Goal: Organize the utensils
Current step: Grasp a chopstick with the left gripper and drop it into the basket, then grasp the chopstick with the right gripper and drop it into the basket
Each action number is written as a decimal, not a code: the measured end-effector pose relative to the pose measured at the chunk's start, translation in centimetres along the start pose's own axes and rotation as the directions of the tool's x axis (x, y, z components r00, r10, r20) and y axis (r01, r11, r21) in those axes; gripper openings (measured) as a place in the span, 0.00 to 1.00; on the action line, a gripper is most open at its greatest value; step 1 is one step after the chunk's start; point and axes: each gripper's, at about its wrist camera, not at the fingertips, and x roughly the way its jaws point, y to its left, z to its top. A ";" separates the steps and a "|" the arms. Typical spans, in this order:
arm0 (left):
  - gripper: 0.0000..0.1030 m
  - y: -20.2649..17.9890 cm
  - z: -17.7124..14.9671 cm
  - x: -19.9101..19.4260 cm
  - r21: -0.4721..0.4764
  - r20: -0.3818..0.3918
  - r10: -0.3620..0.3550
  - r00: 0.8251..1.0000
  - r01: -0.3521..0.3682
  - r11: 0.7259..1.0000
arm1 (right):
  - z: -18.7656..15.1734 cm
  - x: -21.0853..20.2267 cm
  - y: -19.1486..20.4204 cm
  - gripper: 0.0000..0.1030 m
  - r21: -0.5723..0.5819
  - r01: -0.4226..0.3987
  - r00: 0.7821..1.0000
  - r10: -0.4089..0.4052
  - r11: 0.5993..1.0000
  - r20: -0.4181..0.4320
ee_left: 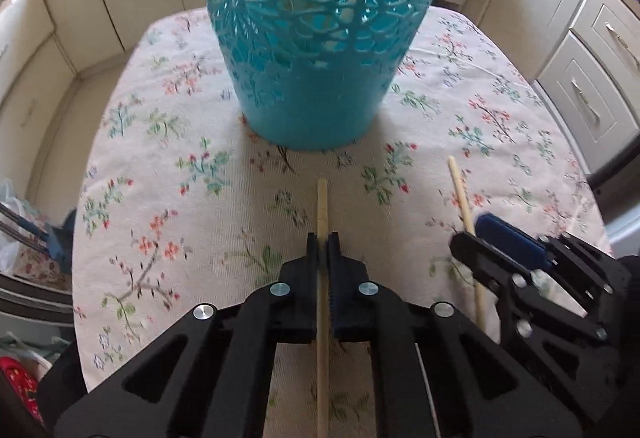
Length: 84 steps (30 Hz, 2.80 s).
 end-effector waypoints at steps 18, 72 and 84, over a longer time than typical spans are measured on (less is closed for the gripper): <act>0.04 1.2 0.2 -16.3 0.033 0.179 -0.097 0.979 0.092 0.995 | -0.1 0.0 -0.1 0.24 -0.001 0.002 1.000 -0.002 1.000 0.004; 0.39 2.8 12.1 -12.4 -0.115 0.520 0.147 0.842 -0.102 0.988 | 0.2 0.2 -0.4 0.29 0.004 -0.029 1.000 0.029 1.000 -0.001; 0.57 5.5 1.8 -12.7 -0.148 0.488 0.251 0.836 -0.204 0.968 | -0.1 0.1 0.2 0.27 -0.015 0.020 1.000 -0.020 1.000 0.003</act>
